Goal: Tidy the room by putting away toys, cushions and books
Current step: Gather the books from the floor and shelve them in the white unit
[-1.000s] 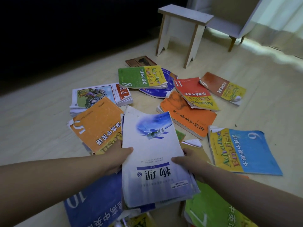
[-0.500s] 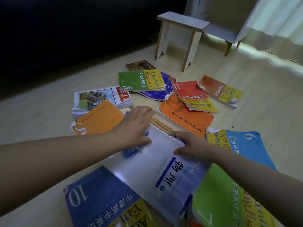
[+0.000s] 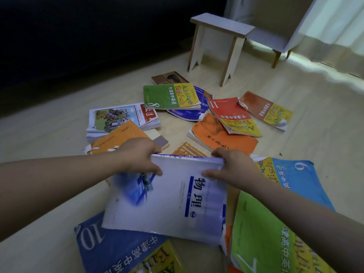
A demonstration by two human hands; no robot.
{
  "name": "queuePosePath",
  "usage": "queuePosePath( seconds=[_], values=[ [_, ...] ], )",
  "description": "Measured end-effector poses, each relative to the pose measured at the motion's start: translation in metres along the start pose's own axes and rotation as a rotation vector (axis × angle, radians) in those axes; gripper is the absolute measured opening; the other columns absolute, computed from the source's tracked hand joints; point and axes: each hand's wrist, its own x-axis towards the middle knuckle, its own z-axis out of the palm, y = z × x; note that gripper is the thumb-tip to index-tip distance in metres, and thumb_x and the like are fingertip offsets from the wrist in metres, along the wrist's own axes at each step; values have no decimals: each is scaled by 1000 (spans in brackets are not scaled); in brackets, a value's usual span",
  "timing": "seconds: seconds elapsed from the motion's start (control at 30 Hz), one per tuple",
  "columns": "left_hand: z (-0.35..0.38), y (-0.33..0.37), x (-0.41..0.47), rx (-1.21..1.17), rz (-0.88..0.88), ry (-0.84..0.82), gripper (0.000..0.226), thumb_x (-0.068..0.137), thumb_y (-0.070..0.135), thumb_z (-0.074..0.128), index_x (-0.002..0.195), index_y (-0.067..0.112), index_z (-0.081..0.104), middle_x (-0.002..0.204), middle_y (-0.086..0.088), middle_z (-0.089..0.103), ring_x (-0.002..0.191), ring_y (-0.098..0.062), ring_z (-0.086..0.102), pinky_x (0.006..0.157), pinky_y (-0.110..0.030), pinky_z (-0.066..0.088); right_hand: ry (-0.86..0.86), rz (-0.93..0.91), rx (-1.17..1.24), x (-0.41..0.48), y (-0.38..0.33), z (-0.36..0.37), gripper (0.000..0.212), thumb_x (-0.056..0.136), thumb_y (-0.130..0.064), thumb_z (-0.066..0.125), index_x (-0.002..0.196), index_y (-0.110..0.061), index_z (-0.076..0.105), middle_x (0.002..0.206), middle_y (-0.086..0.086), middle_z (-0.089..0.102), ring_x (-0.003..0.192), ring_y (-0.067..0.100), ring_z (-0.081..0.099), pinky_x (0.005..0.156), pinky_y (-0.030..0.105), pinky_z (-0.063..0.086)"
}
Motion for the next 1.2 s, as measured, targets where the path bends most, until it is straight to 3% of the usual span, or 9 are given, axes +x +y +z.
queuePosePath(
  seconds=[0.13, 0.27, 0.33, 0.5, 0.63, 0.73, 0.93, 1.1, 1.2],
  values=[
    [-11, -12, -1, -212, -81, 163, 31, 67, 53, 79, 71, 27, 63, 68, 8, 63, 71, -12, 58, 63, -32, 45, 239, 354, 640, 2, 13, 12, 119, 55, -58, 83, 149, -20, 22, 149, 5, 39, 131, 26, 43, 105, 49, 41],
    [-17, -2, 4, -464, -141, 309, 26, 69, 45, 81, 70, 26, 63, 68, 11, 63, 69, -14, 61, 65, -34, 48, 53, 650, 1061, -6, 19, 43, 137, 36, -68, 84, 146, -13, 23, 145, 5, 39, 125, 30, 46, 102, 51, 42],
    [-20, 4, 7, -563, -171, 406, 26, 69, 41, 82, 65, 27, 61, 68, 4, 65, 69, -20, 62, 66, -36, 48, -36, 706, 1166, -9, 20, 51, 130, 35, -68, 85, 137, -7, 31, 135, 6, 42, 120, 28, 48, 98, 48, 47],
    [-30, 27, 10, -852, -106, 490, 22, 73, 22, 82, 66, 31, 63, 52, 18, 64, 50, 3, 57, 54, -16, 44, -78, 488, 1369, 9, 12, 37, 72, 57, -59, 75, 118, -25, 55, 115, -6, 63, 98, 10, 60, 90, 38, 48],
    [-22, 45, 11, -1008, -85, 493, 16, 72, 21, 82, 77, 18, 67, 65, 3, 66, 52, -3, 55, 51, -17, 42, -1, 303, 1593, 27, 22, 16, 84, 58, -56, 84, 130, -24, 55, 124, -1, 67, 114, 24, 64, 97, 49, 49],
    [-12, 50, 15, -1077, -126, 488, 38, 64, 35, 83, 88, 10, 70, 74, -8, 69, 61, -15, 57, 61, -31, 46, 53, 281, 1704, 28, 30, 10, 88, 56, -45, 89, 132, -18, 55, 127, 6, 65, 114, 27, 63, 94, 50, 51],
    [17, 57, 29, -1055, -215, 481, 38, 75, 47, 74, 96, 16, 65, 91, -4, 72, 84, -23, 66, 79, -42, 53, 452, 287, 1560, 27, 34, 3, 47, 83, -14, 69, 128, -8, 56, 117, 8, 69, 100, 25, 69, 82, 42, 58],
    [16, 67, 33, -1080, -185, 494, 53, 76, 58, 53, 107, 16, 61, 101, -2, 69, 93, -24, 66, 84, -52, 53, 598, 177, 1214, 18, 39, -17, 40, 82, -19, 74, 120, -12, 62, 107, 3, 73, 92, 19, 72, 75, 32, 59],
    [12, 73, 37, -1104, -123, 577, 41, 89, 50, 54, 118, 20, 56, 110, 3, 67, 97, -15, 64, 85, -43, 54, 652, 128, 1122, 16, 37, -19, 42, 78, -28, 74, 117, -15, 62, 106, 1, 73, 94, 18, 71, 81, 40, 58]
  ],
)
